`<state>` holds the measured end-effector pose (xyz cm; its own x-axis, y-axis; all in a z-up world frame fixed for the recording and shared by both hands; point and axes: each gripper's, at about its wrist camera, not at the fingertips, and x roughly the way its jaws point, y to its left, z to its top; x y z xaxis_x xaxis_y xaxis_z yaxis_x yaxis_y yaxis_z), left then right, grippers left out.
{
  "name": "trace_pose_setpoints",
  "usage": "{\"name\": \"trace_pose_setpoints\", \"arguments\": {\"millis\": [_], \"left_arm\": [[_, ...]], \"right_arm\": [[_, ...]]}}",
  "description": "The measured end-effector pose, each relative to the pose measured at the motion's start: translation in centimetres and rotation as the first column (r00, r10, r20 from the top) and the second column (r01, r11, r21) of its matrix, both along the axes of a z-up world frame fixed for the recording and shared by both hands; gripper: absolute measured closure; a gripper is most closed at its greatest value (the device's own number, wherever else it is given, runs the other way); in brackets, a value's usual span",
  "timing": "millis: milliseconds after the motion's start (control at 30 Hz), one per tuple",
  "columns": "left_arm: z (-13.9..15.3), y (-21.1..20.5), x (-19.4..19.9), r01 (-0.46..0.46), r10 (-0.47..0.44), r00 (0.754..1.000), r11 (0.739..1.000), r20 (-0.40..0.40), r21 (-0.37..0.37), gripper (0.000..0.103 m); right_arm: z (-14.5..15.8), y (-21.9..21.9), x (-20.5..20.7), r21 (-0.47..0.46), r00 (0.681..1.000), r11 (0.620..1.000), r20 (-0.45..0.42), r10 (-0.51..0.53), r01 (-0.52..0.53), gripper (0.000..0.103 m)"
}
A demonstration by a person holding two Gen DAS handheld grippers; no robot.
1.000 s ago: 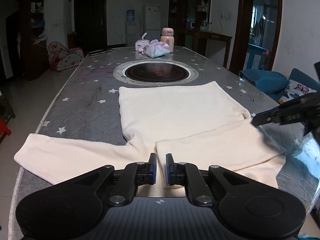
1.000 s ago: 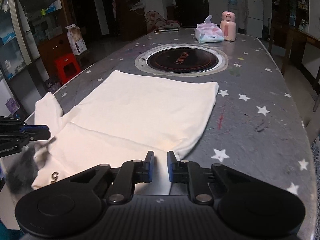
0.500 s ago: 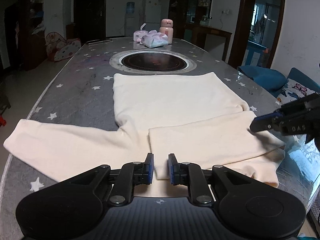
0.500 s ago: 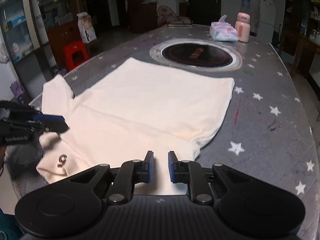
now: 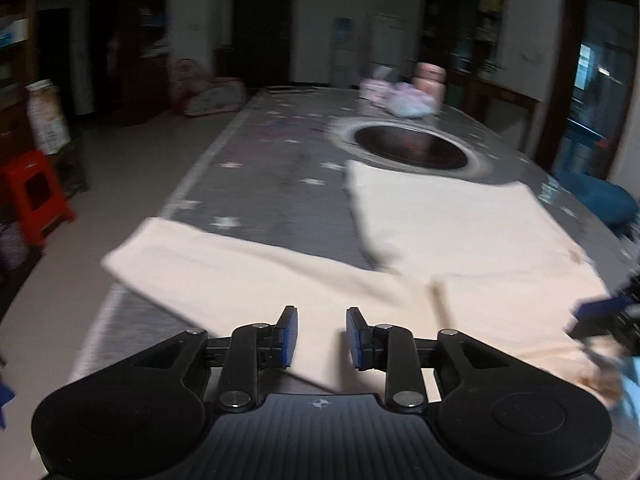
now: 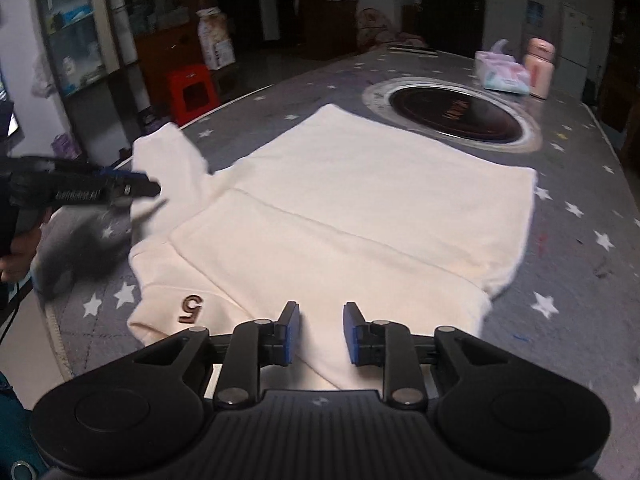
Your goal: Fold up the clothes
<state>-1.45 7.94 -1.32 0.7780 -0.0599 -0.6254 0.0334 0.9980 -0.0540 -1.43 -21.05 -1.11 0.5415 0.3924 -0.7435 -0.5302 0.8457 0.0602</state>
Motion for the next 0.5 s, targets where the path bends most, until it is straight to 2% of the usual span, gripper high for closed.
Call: {"name": "trace_pose_setpoints", "arguments": {"millis": [33, 167, 333, 400, 500], "left_arm": [[0.0, 0.8, 0.2, -0.035, 0.035, 0.999, 0.999, 0.003, 0.004, 0.062], [0.1, 4.1, 1.4, -0.173, 0.172, 0.985, 0.985, 0.018, 0.015, 0.061], [-0.2, 8.0, 3.1, -0.336, 0.336, 0.942, 0.941, 0.025, 0.021, 0.058], [-0.6, 9.3, 3.9, -0.375, 0.375, 0.927, 0.927, 0.009, 0.004, 0.057], [-0.8, 9.8, 4.1, -0.380, 0.381, 0.925, 0.925, 0.008, -0.025, 0.057]], "right_arm": [[-0.1, 0.3, 0.1, -0.003, 1.000, 1.000, -0.004, 0.011, -0.011, 0.079], [-0.2, 1.4, 0.6, -0.006, 0.999, 0.999, -0.012, 0.039, -0.039, 0.075], [-0.1, 1.5, 0.7, -0.004, 0.999, 0.999, -0.016, 0.039, -0.039, 0.074], [0.1, 1.5, 0.6, -0.002, 0.999, 0.999, -0.015, 0.040, -0.040, 0.073], [0.5, 1.5, 0.3, 0.002, 0.999, 0.999, -0.009, 0.045, -0.045, 0.069]]}}
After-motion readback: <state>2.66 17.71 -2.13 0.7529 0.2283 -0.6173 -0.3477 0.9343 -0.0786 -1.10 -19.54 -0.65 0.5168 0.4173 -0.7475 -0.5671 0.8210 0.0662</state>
